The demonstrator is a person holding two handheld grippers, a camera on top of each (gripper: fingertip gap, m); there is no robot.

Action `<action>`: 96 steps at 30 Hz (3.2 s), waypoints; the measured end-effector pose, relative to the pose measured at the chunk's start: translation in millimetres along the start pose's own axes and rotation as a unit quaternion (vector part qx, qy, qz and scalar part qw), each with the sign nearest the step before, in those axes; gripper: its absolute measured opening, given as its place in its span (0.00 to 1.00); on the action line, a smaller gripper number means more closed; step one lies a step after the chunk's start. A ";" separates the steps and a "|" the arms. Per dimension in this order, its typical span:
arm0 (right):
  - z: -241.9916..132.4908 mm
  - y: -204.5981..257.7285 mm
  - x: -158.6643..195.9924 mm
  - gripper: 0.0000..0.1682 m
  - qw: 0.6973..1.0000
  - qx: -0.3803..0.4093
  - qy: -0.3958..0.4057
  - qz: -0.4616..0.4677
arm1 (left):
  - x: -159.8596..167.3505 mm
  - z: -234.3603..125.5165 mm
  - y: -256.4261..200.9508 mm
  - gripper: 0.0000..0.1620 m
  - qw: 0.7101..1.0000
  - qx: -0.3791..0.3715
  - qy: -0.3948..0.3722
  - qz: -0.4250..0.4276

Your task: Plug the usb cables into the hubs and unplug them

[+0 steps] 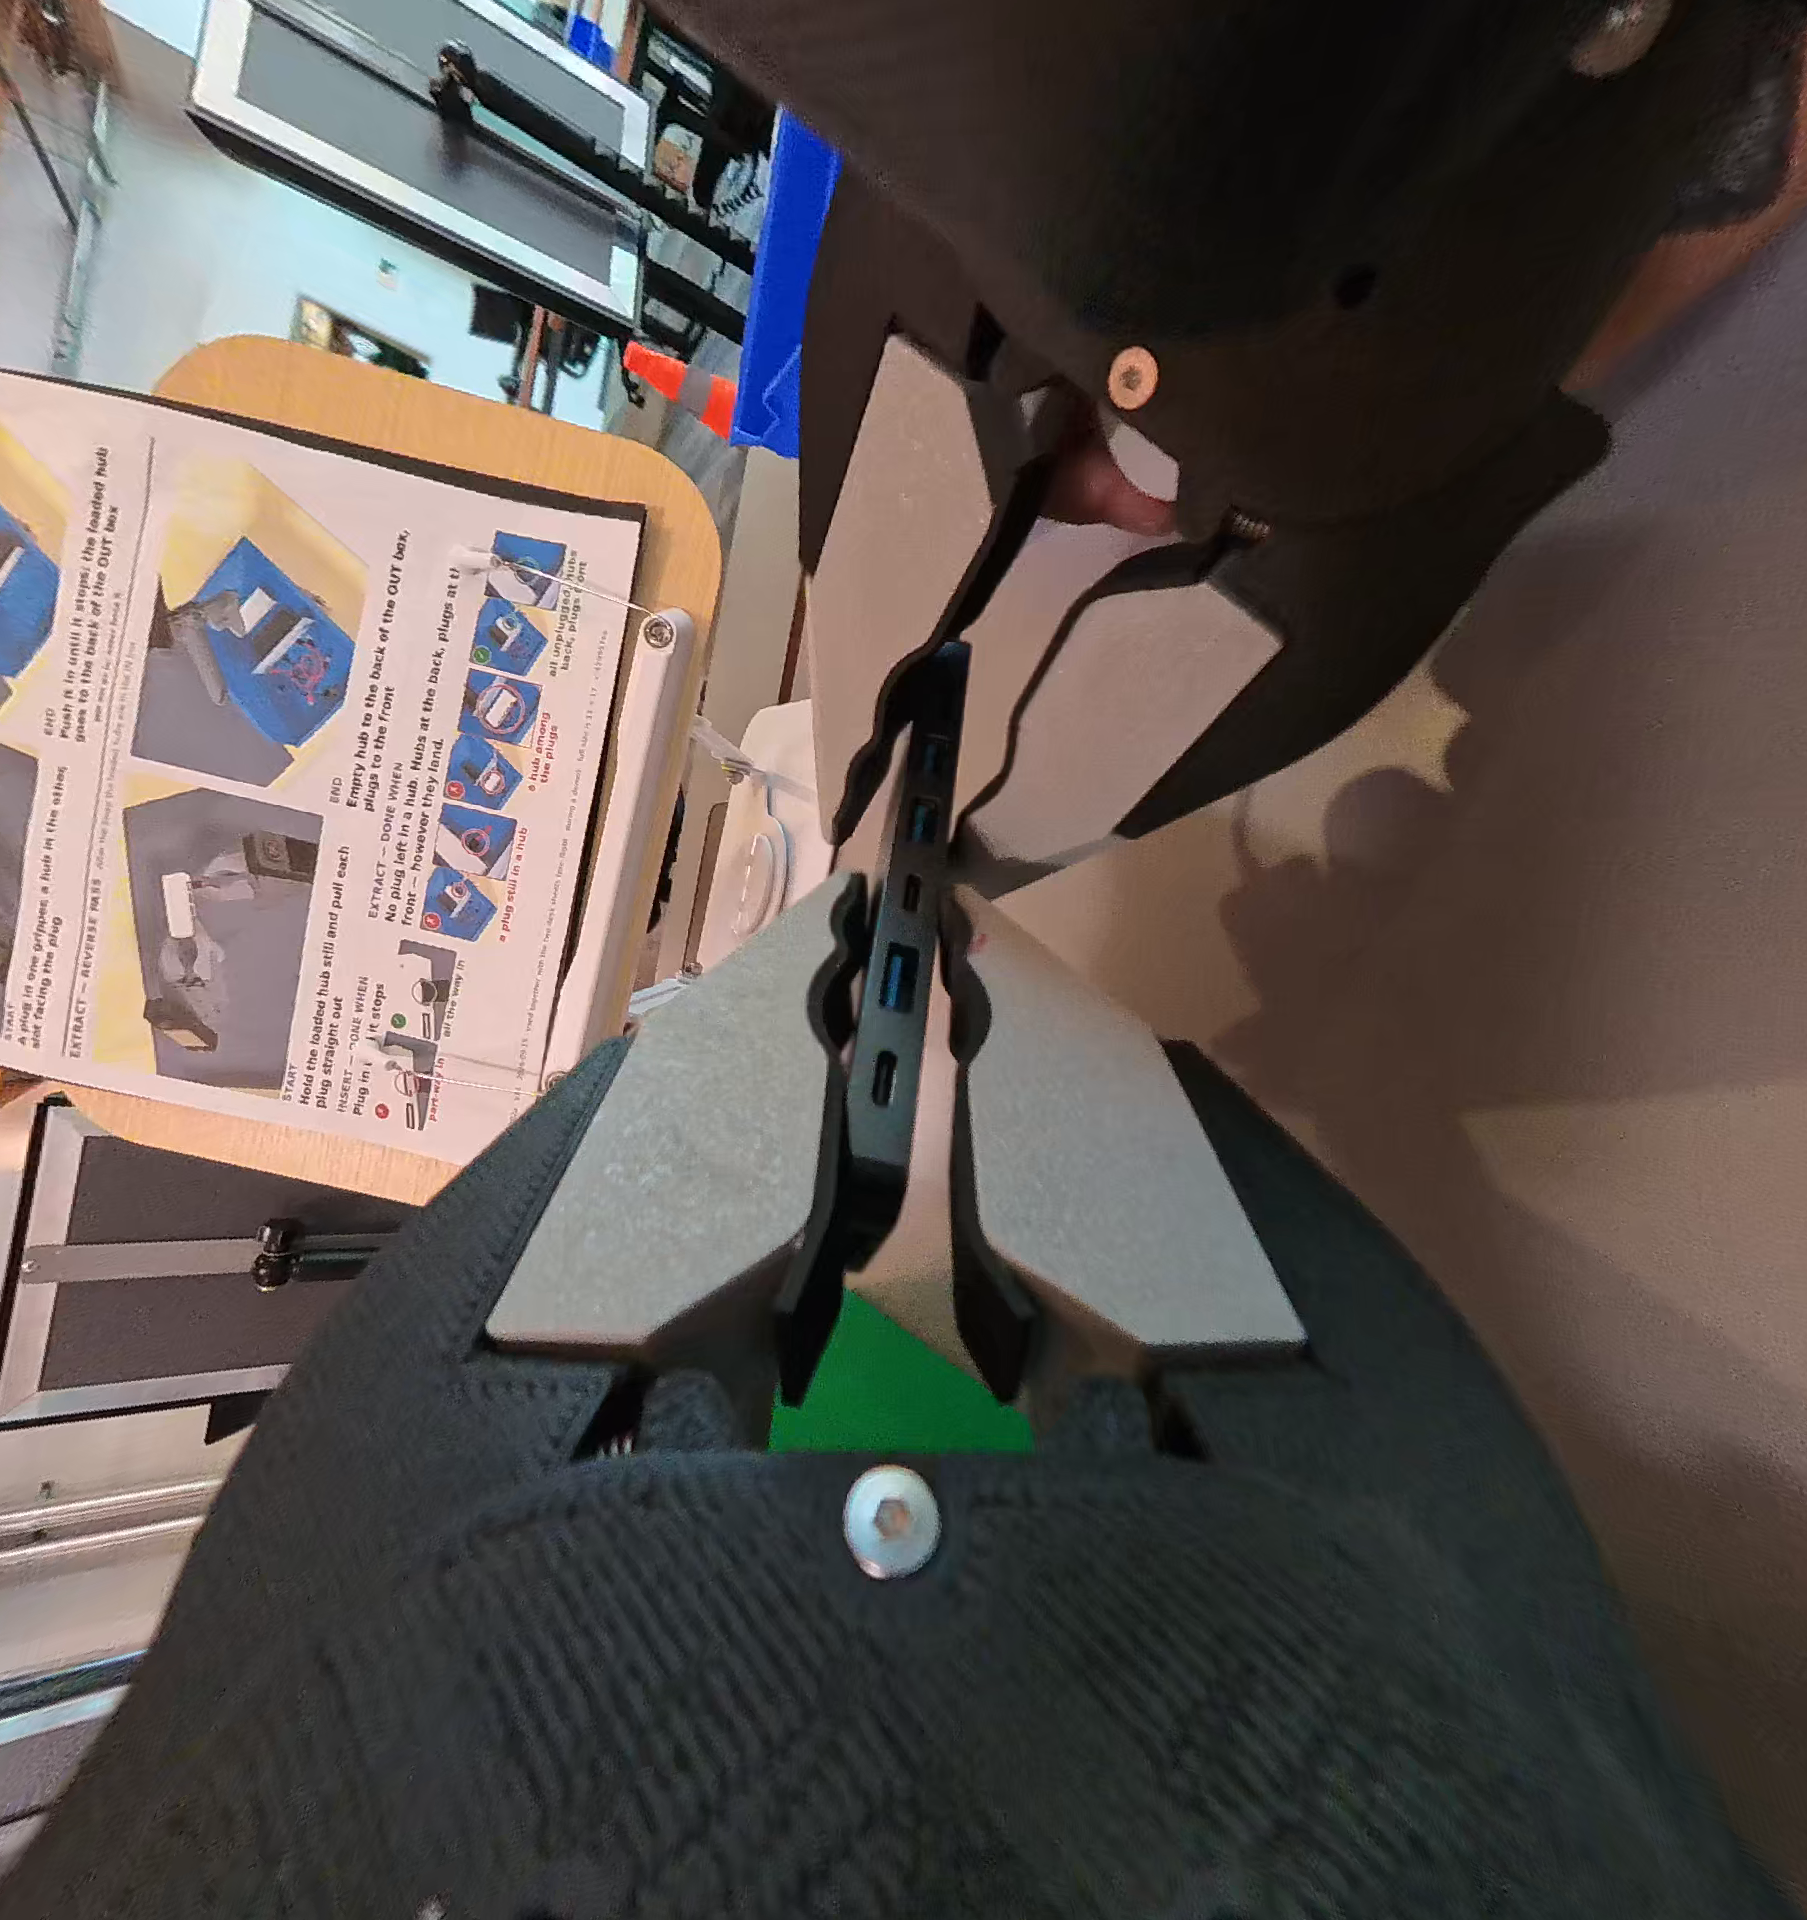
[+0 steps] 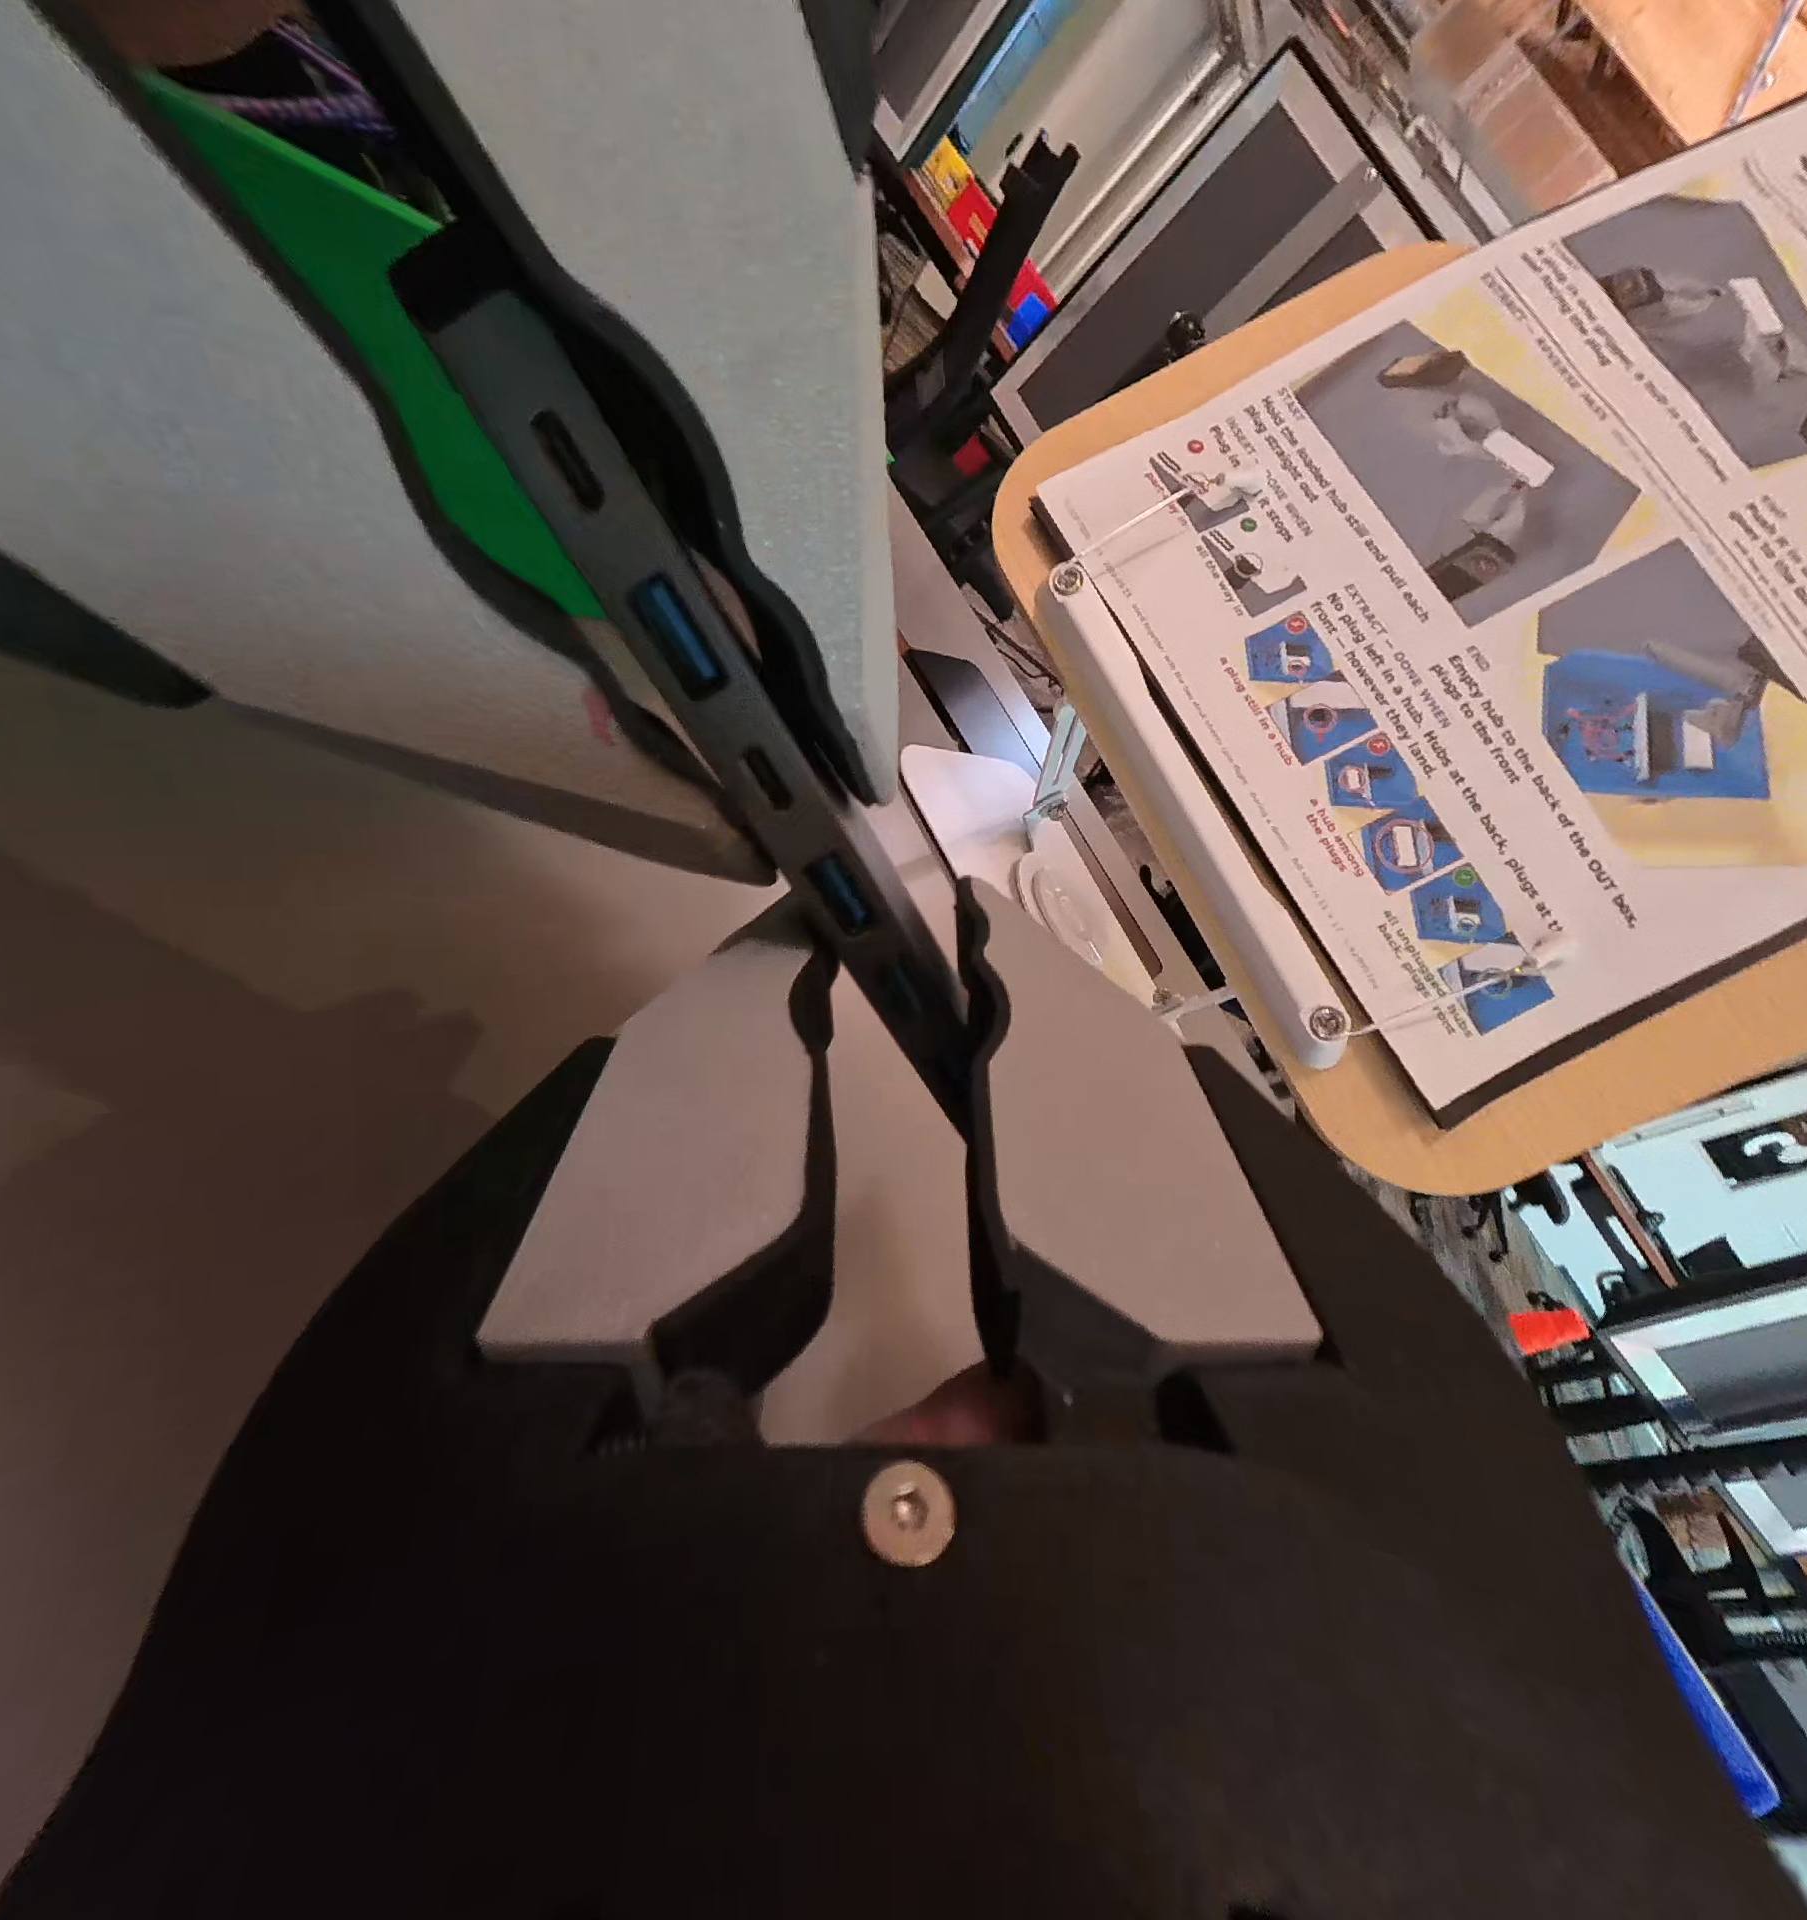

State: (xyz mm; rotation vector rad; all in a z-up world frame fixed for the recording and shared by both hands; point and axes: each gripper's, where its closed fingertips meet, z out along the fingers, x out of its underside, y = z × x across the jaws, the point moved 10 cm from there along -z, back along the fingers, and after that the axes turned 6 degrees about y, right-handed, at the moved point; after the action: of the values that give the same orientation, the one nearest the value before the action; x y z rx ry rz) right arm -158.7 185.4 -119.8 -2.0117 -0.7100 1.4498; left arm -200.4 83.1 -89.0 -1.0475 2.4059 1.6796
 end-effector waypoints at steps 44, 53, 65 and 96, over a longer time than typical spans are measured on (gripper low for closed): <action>-14.8 -50.1 17.9 0.04 0.950 -0.061 -0.078 0.296 | 49.7 25.4 16.0 0.00 0.910 -0.124 -0.028 -0.395; -17.3 -39.1 6.6 0.04 0.957 -0.106 -0.099 0.252 | 37.9 21.2 10.8 0.00 0.896 -0.033 -0.143 -0.419; -20.0 -41.5 7.7 0.04 0.955 -0.145 -0.102 0.238 | 20.7 11.0 3.3 0.21 0.882 0.091 -0.246 -0.391; -36.5 -36.7 -1.4 0.13 0.907 -0.264 -0.203 0.258 | 16.1 16.6 -6.1 0.16 0.919 0.060 -0.218 -0.323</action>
State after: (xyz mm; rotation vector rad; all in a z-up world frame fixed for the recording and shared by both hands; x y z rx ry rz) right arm -127.8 205.6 -83.6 -2.4594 -0.8471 2.2230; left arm -215.2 87.8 -107.1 -1.1272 1.6135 1.3255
